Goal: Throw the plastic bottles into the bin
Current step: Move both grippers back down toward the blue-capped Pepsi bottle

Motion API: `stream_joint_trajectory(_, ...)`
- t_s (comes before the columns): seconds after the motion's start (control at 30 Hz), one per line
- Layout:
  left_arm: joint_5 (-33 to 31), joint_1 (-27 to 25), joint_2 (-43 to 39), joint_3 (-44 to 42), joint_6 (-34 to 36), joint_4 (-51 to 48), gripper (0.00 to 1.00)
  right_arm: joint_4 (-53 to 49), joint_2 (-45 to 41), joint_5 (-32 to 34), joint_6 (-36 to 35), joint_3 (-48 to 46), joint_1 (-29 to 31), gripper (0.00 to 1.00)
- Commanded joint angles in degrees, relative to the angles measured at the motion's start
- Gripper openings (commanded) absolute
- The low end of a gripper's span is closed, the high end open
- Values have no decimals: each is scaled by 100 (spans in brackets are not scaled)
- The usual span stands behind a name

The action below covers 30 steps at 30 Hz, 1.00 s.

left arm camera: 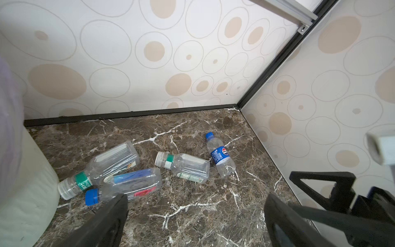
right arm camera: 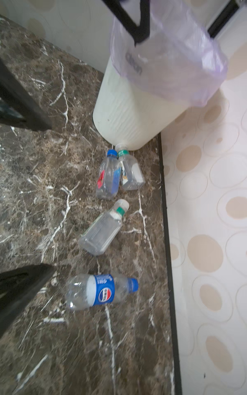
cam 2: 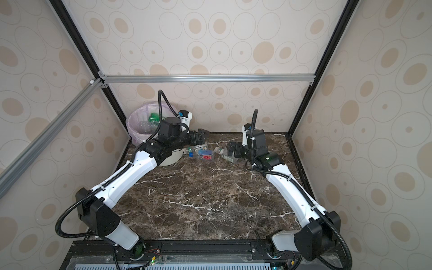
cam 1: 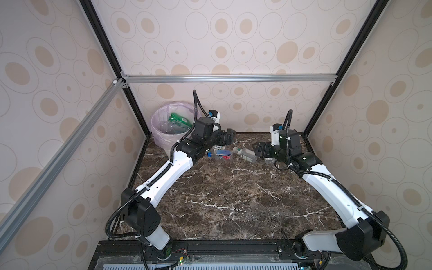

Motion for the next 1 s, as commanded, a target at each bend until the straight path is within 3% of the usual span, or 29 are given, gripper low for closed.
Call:
stream_joint_trajectory(0.0, 162, -110, 138, -97, -123, 306, 99, -135, -29, 104, 146, -255, -369, 100)
stream_joint_trajectory(0.3, 662, -304, 530, -603, -583, 1023, 99, -20, 916, -221, 168, -357, -1287, 100)
stream_joint_trajectory(0.6, 1014, -387, 1067, -727, -899, 1426, 99, -177, 2277, -306, 23, 370, -1477, 100)
stream_joint_trajectory(0.97, 1240, -395, 1610, -529, -971, 1494, 99, -163, 3198, -271, -80, 865, -1625, 95)
